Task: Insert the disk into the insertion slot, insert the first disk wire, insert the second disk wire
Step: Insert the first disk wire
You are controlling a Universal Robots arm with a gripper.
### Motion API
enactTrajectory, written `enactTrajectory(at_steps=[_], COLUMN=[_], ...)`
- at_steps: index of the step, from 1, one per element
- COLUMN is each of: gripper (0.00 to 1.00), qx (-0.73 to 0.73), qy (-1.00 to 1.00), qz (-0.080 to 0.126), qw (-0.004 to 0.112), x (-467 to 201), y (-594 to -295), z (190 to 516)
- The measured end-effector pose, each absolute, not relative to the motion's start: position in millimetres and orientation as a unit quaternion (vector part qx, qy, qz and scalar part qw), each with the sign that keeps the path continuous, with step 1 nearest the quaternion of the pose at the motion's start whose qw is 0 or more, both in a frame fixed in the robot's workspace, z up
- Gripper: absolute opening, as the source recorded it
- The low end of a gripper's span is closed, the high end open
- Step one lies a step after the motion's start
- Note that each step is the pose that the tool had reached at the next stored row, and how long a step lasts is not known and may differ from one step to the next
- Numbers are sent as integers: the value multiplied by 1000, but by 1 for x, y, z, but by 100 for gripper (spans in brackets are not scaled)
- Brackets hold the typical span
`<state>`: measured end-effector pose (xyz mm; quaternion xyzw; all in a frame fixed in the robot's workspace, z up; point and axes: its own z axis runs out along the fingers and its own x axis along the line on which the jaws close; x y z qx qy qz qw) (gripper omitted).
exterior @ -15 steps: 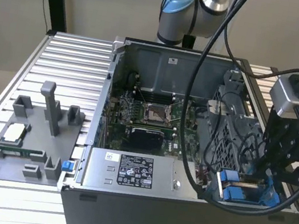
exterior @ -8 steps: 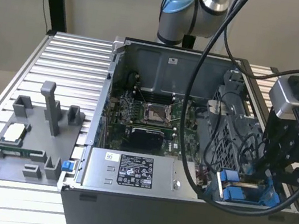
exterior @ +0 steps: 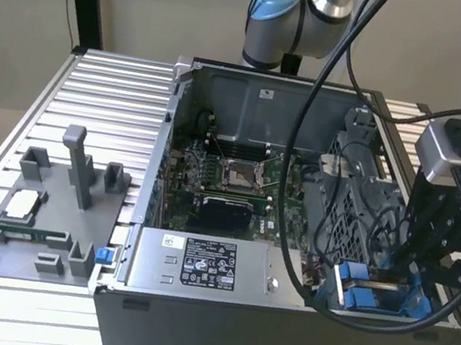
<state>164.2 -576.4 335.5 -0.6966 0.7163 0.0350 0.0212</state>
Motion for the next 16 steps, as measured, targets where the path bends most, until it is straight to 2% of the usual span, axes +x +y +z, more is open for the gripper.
enactTrajectory(at_steps=[7, 8, 16], gripper=[0, 100, 100], qx=[-692, -692, -692], qy=[721, 721, 721], qz=[35, 35, 35], qw=[22, 22, 22], x=[164, 164, 164], y=[-576, -576, -576], z=[327, 327, 337])
